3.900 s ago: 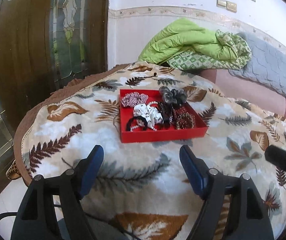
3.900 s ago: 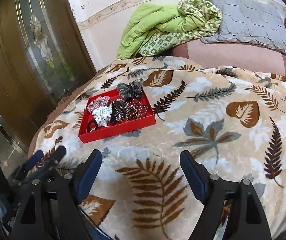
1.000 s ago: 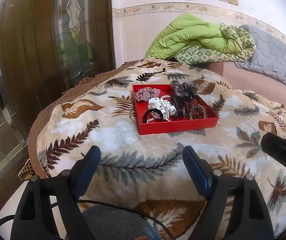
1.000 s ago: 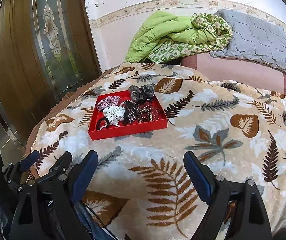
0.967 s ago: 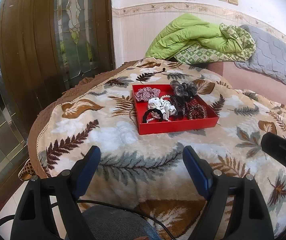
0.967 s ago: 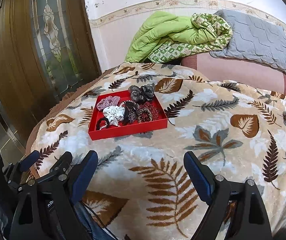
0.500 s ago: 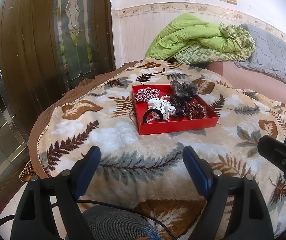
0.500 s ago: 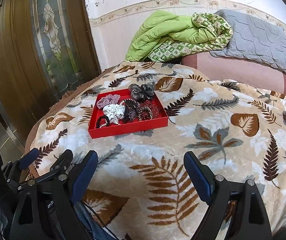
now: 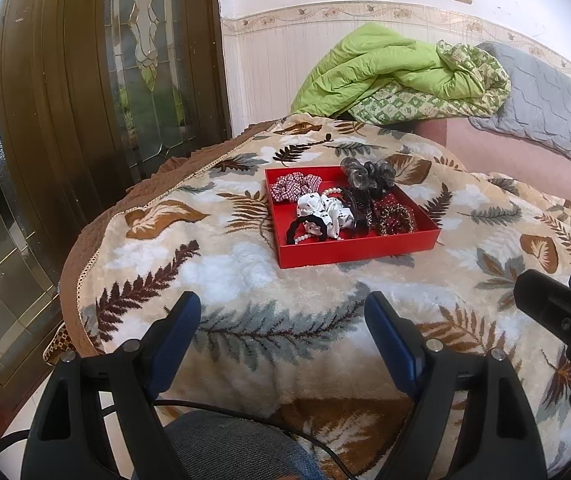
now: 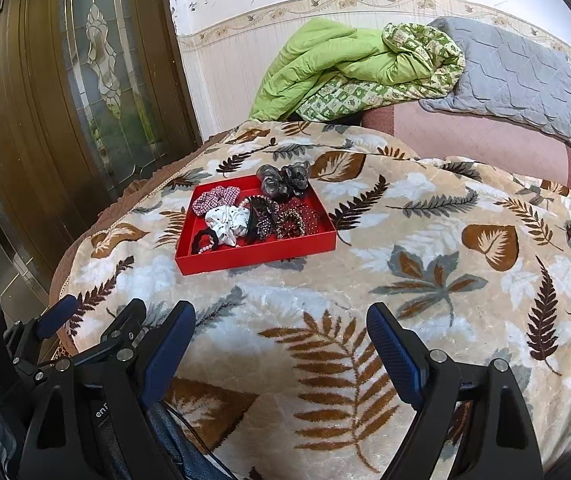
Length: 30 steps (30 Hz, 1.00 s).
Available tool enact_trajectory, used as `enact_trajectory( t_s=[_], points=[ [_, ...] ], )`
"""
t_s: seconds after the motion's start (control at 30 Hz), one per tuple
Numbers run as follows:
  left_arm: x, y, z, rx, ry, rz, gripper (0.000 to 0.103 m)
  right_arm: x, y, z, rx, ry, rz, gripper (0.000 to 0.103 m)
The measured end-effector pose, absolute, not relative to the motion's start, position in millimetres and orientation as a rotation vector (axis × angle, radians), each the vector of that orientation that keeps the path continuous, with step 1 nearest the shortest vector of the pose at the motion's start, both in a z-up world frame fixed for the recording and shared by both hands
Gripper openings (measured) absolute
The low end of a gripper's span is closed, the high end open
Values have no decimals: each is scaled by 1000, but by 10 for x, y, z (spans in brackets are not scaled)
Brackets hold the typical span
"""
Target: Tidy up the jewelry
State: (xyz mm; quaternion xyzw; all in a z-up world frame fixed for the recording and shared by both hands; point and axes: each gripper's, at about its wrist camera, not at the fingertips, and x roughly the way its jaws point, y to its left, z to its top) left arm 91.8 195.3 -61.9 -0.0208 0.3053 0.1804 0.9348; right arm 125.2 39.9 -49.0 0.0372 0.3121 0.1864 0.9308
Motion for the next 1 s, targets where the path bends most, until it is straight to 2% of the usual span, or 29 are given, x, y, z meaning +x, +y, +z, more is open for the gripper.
enact_trajectory(
  t_s=[1.0],
  points=[
    [912, 1954, -622, -46, 623, 369, 83, 1299, 379, -498, 77, 641, 373, 91]
  ],
)
